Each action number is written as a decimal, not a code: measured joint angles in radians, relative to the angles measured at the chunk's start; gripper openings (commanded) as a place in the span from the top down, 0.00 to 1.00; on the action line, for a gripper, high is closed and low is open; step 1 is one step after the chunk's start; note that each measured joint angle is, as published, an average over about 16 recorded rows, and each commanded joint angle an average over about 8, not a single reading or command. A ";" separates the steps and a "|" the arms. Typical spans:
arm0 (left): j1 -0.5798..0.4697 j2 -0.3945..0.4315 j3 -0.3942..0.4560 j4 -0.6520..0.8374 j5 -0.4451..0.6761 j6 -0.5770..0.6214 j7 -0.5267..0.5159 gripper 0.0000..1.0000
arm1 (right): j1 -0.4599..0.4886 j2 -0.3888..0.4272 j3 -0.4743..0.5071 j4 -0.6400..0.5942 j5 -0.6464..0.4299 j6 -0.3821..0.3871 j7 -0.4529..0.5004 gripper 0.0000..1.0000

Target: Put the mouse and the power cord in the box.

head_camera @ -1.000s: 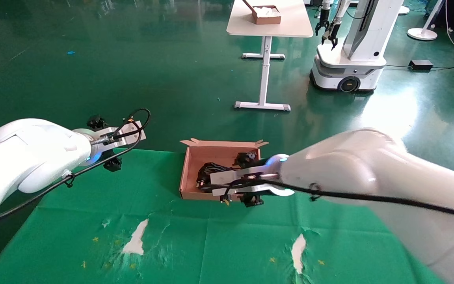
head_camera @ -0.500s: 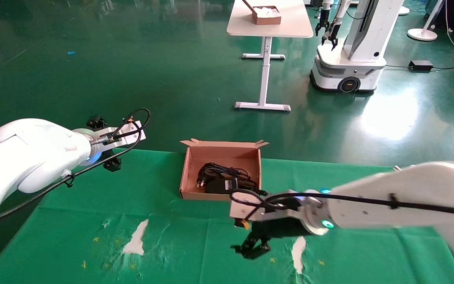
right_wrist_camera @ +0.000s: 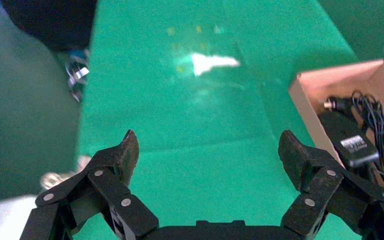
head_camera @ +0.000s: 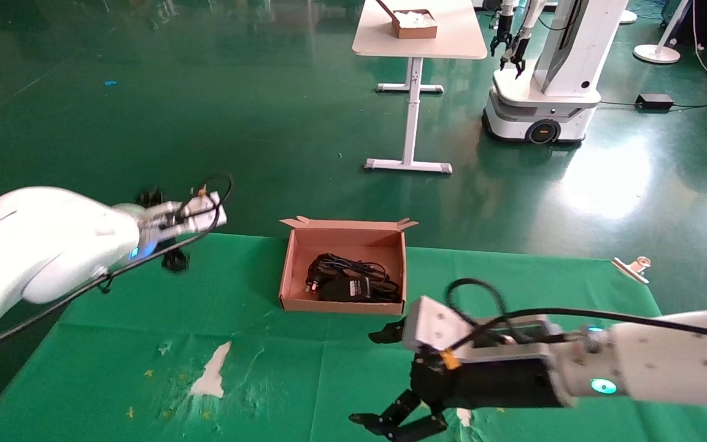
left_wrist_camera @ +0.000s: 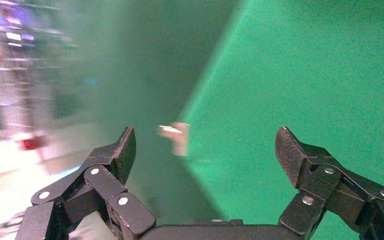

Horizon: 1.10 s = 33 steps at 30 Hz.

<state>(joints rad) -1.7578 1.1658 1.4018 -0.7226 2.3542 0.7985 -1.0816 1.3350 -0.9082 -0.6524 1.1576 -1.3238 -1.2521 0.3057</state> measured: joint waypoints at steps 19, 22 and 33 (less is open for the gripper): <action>0.224 -0.182 -0.368 -0.184 -0.532 0.228 0.293 0.00 | -0.208 0.238 0.298 0.101 0.474 -0.195 -0.094 0.00; 0.261 -0.212 -0.428 -0.214 -0.620 0.266 0.341 0.00 | -0.231 0.263 0.330 0.112 0.526 -0.216 -0.105 0.00; 0.395 -0.321 -0.649 -0.325 -0.939 0.403 0.517 0.00 | -0.260 0.297 0.372 0.126 0.594 -0.244 -0.119 0.00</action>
<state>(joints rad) -1.3625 0.8449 0.7527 -1.0474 1.4150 1.2018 -0.5645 1.0751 -0.6112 -0.2805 1.2833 -0.7302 -1.4958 0.1870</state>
